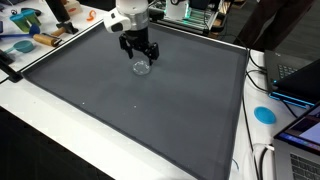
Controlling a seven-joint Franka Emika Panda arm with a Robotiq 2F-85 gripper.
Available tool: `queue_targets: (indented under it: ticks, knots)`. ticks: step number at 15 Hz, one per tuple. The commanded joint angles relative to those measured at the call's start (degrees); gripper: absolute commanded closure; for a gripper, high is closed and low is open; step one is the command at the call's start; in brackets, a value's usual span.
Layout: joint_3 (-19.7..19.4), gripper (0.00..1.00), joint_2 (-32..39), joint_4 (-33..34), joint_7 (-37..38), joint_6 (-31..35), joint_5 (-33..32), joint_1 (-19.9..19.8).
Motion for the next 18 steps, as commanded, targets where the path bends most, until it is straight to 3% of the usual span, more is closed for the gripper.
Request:
queue_targets:
  ticks: [1, 11, 12, 13, 14, 18]
  knots:
    - [-1.4, 0.00, 1.5, 0.2, 1.8, 2.4, -2.0, 1.1]
    - [-2.3, 0.02, 3.0, 0.3, 2.9, 3.9, -2.4, 1.7]
    - [-2.3, 0.07, 3.1, 0.4, 3.0, 3.9, -2.4, 1.8]
    - [-2.3, 0.20, 3.2, 0.4, 3.0, 3.8, -2.4, 1.8]
    - [-2.3, 0.25, 3.3, 0.5, 3.0, 3.8, -2.3, 1.9]
    - [-2.2, 0.60, 3.6, 0.5, 3.4, 3.8, -2.2, 2.1]
